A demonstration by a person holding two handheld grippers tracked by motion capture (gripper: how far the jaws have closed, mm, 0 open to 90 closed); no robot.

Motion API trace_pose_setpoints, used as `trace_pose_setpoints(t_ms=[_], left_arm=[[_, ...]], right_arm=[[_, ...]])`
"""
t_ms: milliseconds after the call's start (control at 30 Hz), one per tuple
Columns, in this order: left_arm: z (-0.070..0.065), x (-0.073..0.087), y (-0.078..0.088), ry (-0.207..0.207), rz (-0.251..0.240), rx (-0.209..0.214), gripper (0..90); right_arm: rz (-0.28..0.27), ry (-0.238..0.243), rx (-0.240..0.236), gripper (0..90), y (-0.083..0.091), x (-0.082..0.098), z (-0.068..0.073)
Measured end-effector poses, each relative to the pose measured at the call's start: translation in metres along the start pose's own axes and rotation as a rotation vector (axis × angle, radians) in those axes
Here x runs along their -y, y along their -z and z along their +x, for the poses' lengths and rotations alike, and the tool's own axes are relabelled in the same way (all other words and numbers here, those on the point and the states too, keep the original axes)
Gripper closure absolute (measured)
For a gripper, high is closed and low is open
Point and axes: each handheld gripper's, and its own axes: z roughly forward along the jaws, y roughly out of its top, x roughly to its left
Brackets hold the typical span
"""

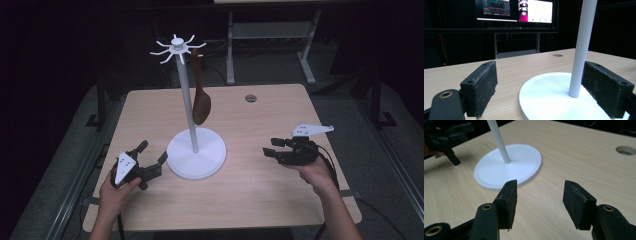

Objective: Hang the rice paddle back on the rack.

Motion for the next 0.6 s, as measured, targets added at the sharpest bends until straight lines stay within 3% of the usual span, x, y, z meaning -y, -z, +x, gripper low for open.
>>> trace_pose_setpoints(t_ms=[200,600], left_arm=[[0.000,0.000,0.000,0.002,-0.003,0.000,12.9],[0.000,0.000,0.000,0.002,-0.004,0.001,12.9]], right_arm=[[0.026,-0.034,0.028,43.7,0.003,0.019,-0.006],[0.018,-0.107,0.085,43.6,0.012,0.065,-0.020]])
